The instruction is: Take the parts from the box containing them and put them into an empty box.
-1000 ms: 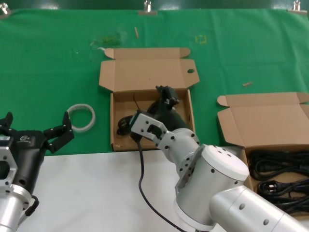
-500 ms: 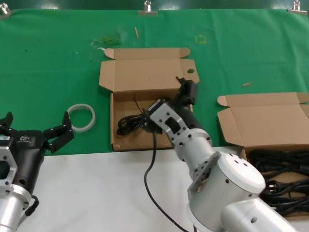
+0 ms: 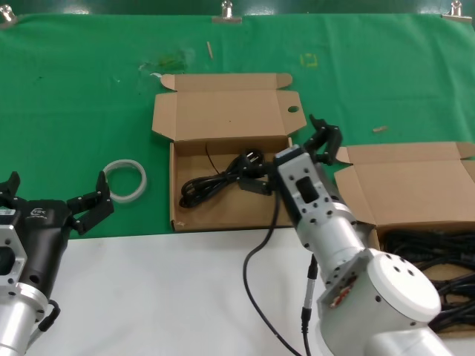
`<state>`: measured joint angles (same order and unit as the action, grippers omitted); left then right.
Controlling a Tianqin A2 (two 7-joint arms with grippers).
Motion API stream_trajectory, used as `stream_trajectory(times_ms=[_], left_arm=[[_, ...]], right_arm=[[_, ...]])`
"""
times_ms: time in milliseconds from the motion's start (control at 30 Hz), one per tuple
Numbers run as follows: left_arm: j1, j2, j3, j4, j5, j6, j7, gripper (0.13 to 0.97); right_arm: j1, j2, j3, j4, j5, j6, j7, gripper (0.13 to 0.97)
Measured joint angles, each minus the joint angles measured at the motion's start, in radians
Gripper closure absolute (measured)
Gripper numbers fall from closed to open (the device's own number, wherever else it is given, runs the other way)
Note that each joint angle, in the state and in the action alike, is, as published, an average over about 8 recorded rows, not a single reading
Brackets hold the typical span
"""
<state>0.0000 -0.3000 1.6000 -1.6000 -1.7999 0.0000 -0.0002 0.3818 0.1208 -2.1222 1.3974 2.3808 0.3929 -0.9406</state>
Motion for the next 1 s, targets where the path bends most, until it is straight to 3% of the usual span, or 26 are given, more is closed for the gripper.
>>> stream_trajectory(times_ms=[1000], left_arm=[[0.000, 0.000, 0.000, 0.000, 0.000, 0.000, 0.000, 0.132]], right_arm=[[-0.251, 0.000, 0.344, 0.133, -0.382, -0.258, 0.618, 0.129]])
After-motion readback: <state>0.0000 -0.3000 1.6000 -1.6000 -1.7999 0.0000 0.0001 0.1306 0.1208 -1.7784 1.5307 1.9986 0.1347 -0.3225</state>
